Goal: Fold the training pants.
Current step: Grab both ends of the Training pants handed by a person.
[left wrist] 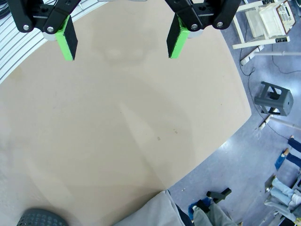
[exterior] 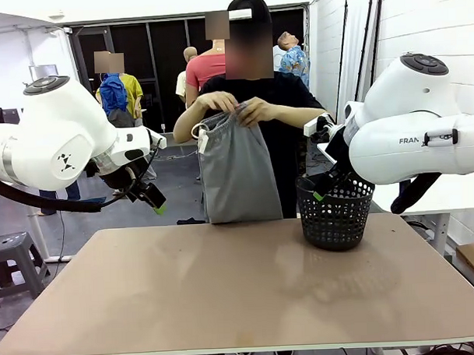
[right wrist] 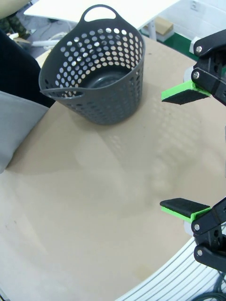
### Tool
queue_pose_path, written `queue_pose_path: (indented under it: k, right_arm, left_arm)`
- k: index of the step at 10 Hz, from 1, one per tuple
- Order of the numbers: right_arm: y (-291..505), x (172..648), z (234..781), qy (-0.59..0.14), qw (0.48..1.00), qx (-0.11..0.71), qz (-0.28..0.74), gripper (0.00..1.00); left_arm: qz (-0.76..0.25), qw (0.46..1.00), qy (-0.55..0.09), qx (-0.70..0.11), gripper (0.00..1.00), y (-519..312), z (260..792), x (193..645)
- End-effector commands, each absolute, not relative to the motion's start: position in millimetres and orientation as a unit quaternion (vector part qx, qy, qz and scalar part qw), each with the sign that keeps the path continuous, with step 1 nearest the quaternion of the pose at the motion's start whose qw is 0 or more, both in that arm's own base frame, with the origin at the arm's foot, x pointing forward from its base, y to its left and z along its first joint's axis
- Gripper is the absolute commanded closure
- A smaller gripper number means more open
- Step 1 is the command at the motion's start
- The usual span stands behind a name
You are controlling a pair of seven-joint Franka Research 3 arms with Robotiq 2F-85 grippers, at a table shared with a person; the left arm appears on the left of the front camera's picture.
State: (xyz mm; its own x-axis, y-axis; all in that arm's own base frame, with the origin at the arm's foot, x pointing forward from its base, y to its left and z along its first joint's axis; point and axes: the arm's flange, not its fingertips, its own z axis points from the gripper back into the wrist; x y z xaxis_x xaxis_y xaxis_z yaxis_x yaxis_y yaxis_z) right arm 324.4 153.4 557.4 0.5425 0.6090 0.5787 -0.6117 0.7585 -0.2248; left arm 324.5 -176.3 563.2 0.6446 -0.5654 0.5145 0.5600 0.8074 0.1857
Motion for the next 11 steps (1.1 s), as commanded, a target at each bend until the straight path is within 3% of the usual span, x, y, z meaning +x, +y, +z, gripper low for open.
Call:
queue_pose_path:
  k: [1,11]
  right_arm:
    - [153.4,324.4,556.2,-0.329,0.878,0.002,0.347,0.0]
    - [153.4,324.4,556.2,-0.329,0.878,0.002,0.347,0.0]
  left_arm:
    - [-0.312,0.906,-0.286,0.004,0.0,-177.3,563.7,323.5]
    - [-0.312,0.906,-0.286,0.004,0.0,-177.3,563.7,323.5]
